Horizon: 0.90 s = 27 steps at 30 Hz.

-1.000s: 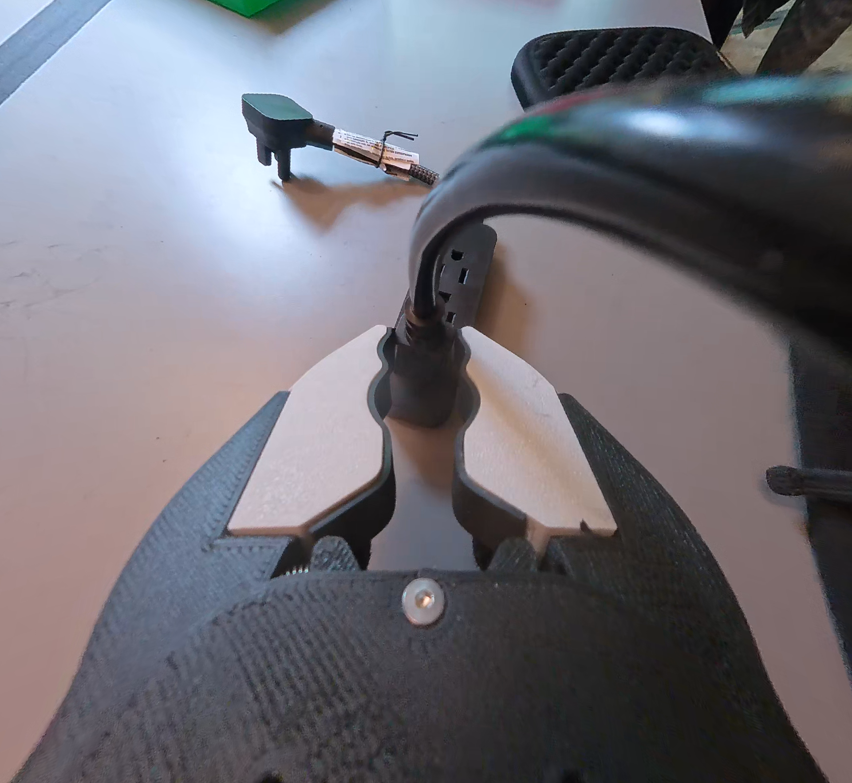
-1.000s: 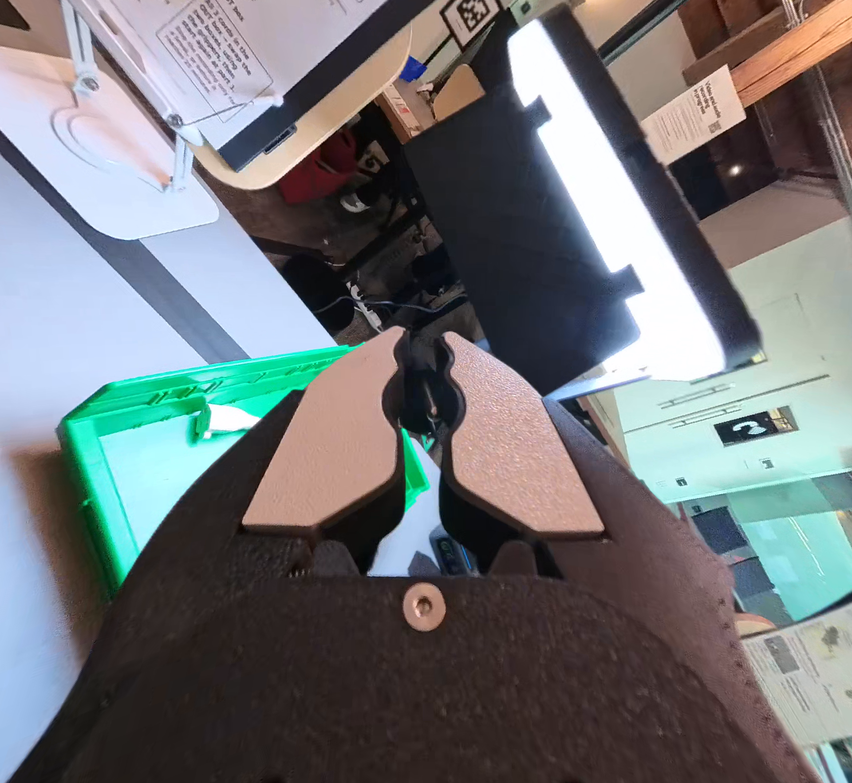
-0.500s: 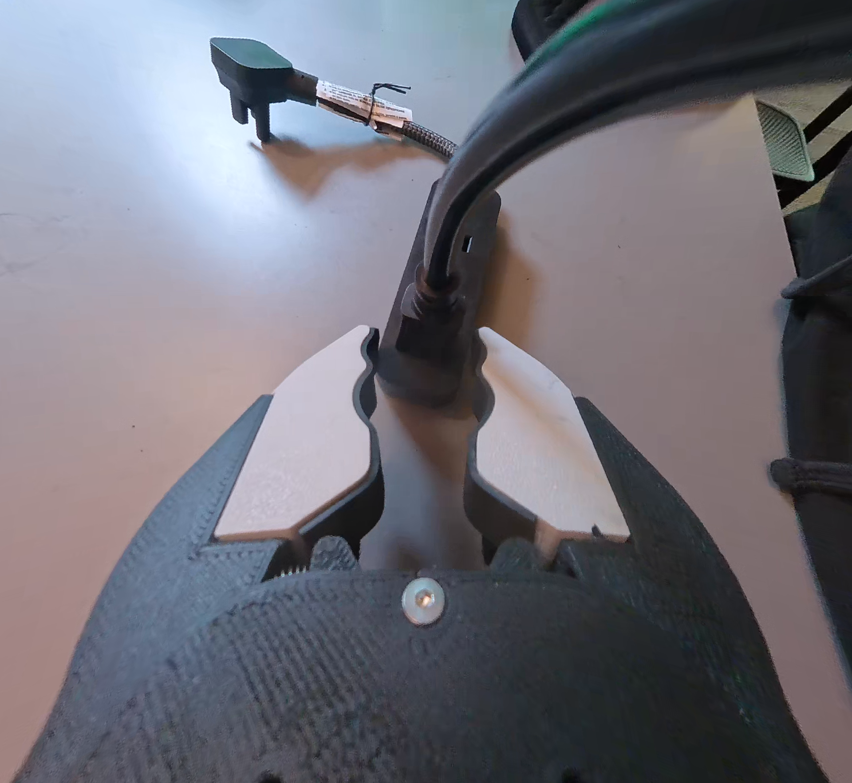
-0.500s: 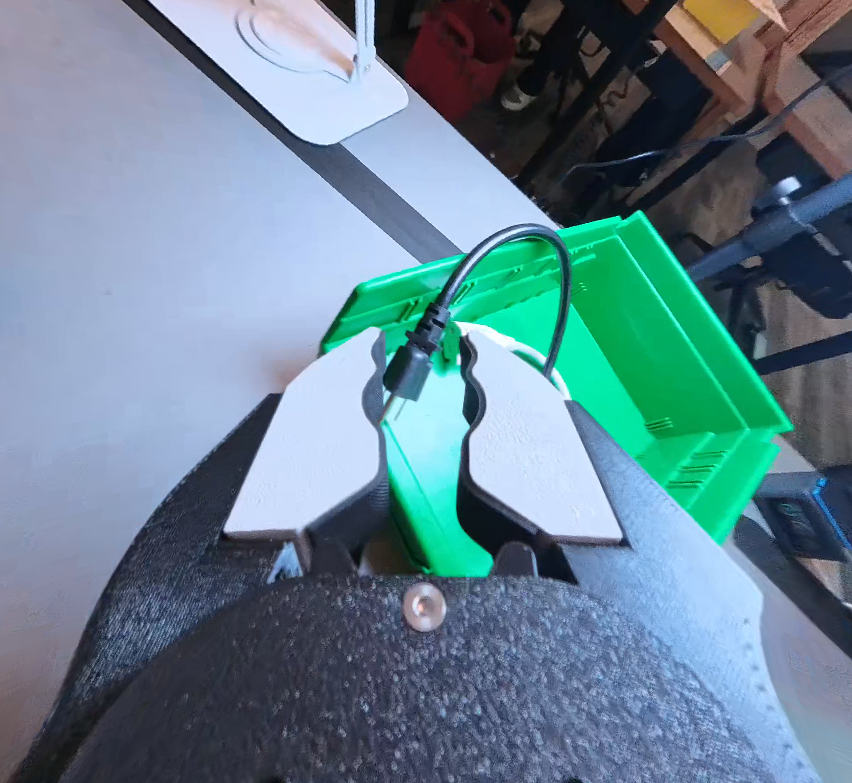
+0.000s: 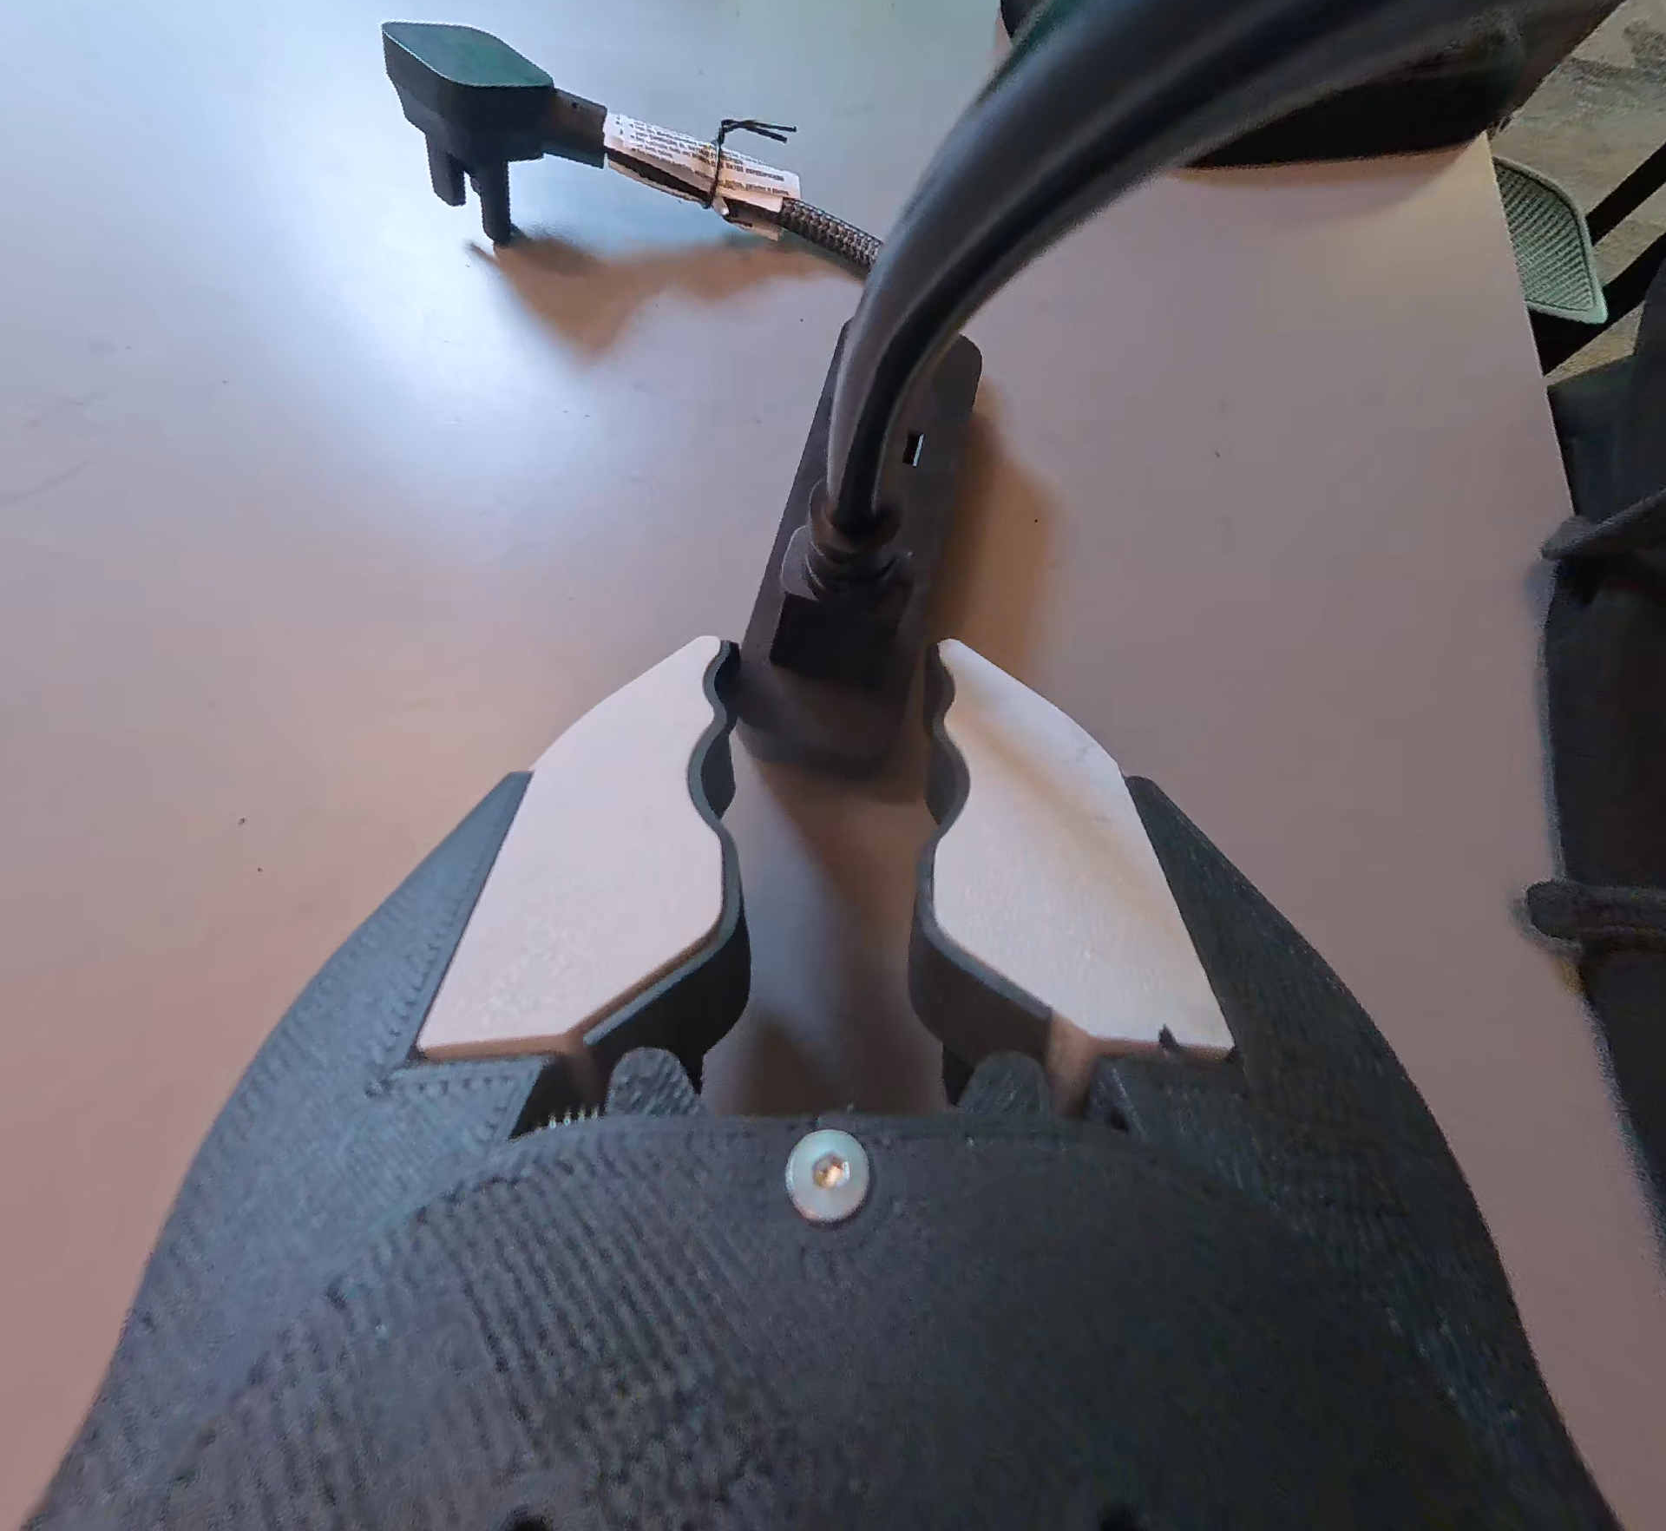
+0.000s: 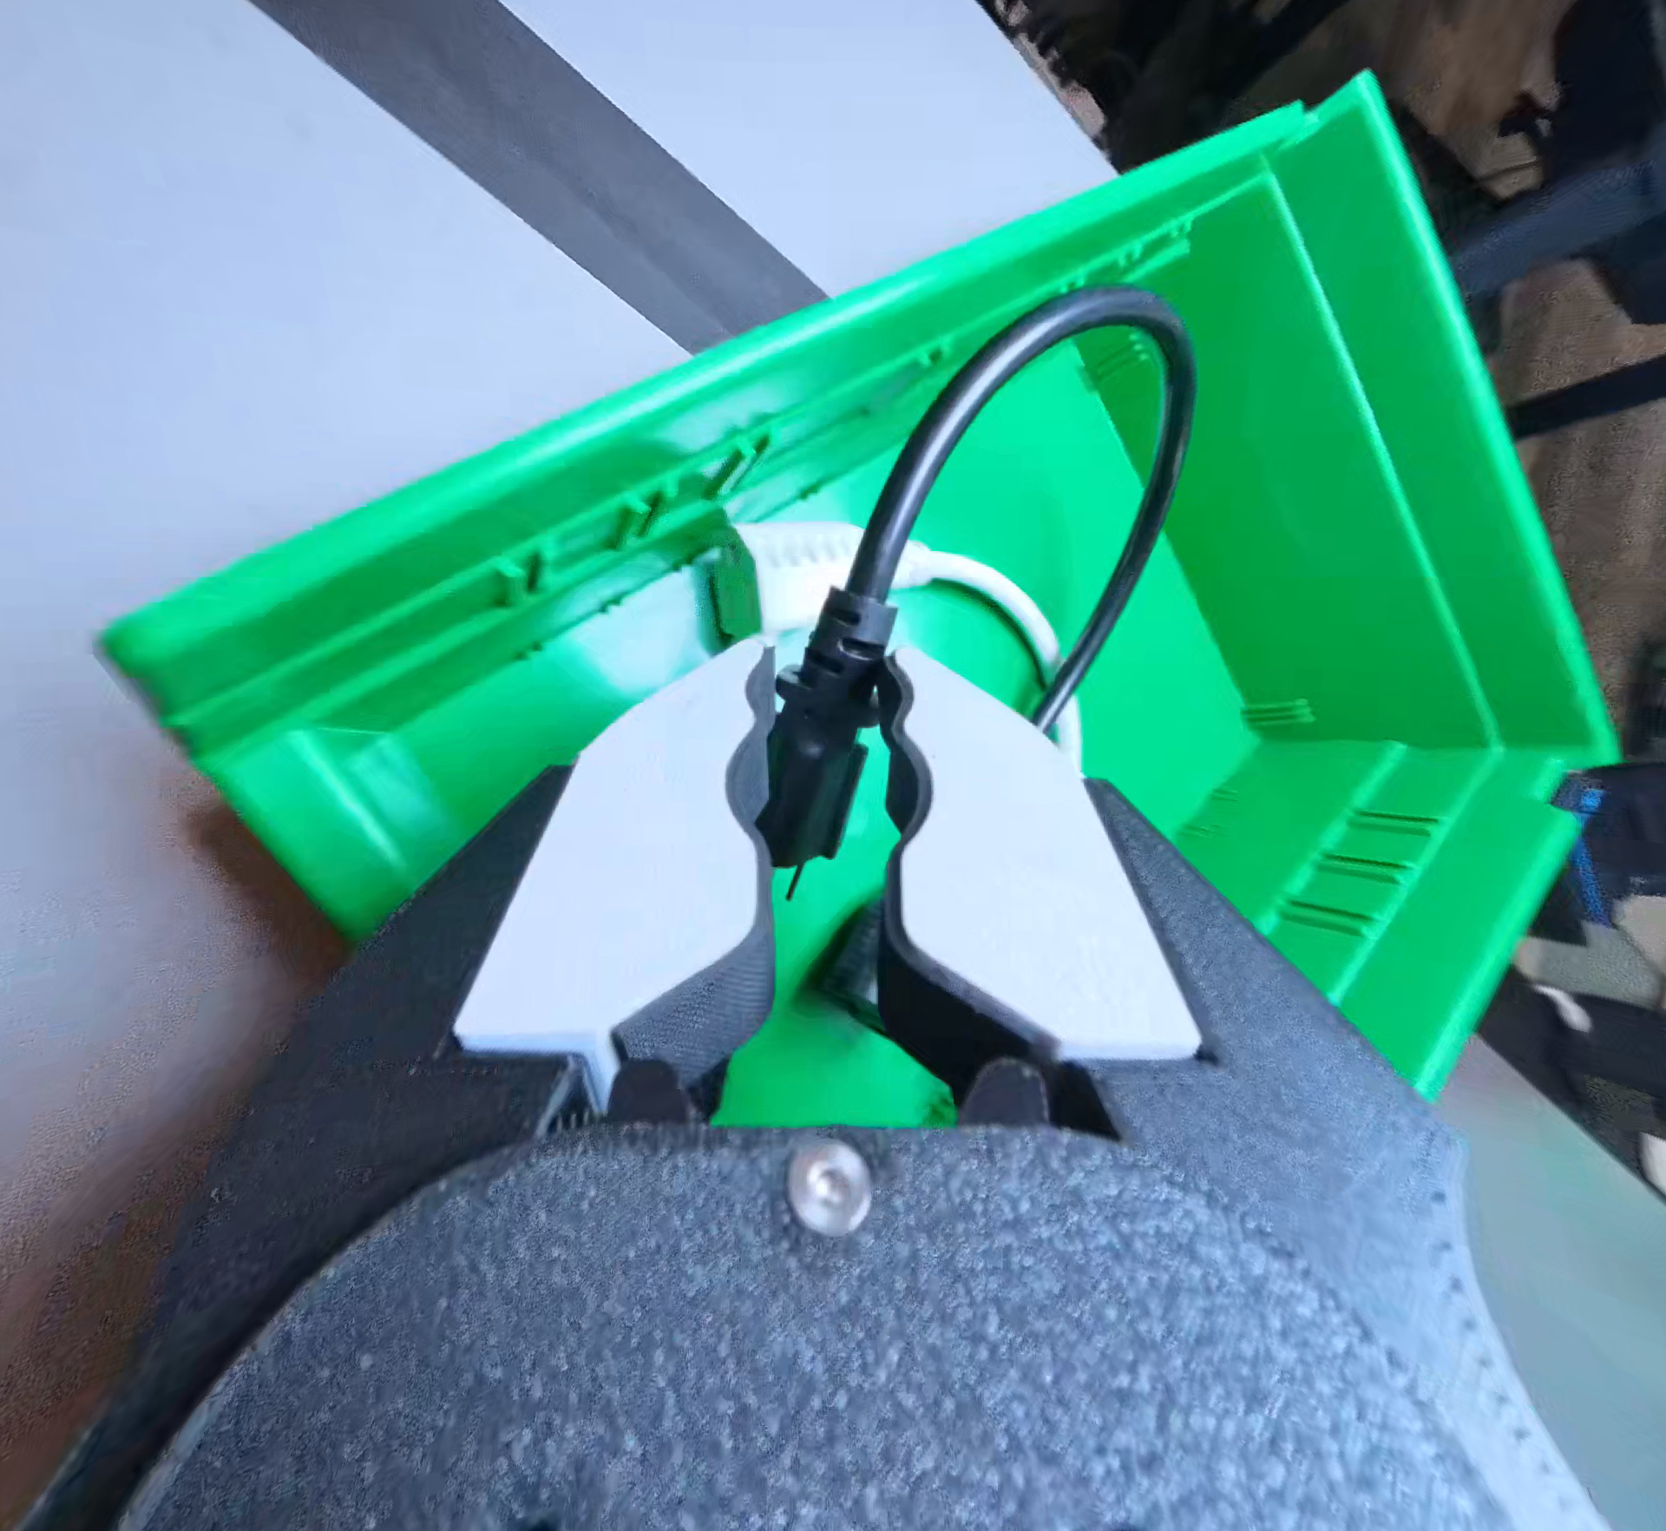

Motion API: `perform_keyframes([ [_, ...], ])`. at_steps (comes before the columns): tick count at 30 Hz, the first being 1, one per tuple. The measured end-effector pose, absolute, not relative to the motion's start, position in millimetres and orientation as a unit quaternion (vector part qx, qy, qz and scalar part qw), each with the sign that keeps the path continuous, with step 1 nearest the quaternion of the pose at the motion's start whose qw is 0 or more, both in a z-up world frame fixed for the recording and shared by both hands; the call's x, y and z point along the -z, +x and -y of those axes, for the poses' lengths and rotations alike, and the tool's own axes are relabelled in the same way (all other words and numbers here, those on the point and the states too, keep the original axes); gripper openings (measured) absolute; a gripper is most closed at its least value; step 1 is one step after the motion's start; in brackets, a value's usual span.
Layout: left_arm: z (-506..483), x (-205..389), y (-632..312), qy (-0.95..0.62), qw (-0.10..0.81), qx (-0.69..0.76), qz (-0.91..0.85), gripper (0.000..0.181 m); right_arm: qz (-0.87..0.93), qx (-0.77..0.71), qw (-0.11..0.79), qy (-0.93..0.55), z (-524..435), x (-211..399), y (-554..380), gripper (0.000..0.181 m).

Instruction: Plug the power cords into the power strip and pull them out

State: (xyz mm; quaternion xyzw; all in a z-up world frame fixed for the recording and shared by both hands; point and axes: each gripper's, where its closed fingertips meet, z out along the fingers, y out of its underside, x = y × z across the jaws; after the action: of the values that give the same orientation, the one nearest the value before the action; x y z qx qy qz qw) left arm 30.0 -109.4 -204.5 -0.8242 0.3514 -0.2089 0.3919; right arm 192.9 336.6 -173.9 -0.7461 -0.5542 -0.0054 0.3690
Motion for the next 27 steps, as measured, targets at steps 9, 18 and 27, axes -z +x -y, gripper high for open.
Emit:
perform_keyframes([
  [9, 111, 208, 27, -0.827, 0.384, 0.203, -0.357, 0.042, 0.499, -0.099, 0.435, -0.743, -322, 140, 201, 0.056],
  [18, 110, 212, 28, -0.826, 0.378, 0.207, -0.362, 0.04, 0.601, -0.296, 0.479, -0.567, -121, 69, 148, 0.014],
  [27, 109, 213, 31, -0.827, 0.384, 0.195, -0.361, 0.04, 0.667, -0.435, 0.462, -0.39, 21, 79, 63, 0.0],
])
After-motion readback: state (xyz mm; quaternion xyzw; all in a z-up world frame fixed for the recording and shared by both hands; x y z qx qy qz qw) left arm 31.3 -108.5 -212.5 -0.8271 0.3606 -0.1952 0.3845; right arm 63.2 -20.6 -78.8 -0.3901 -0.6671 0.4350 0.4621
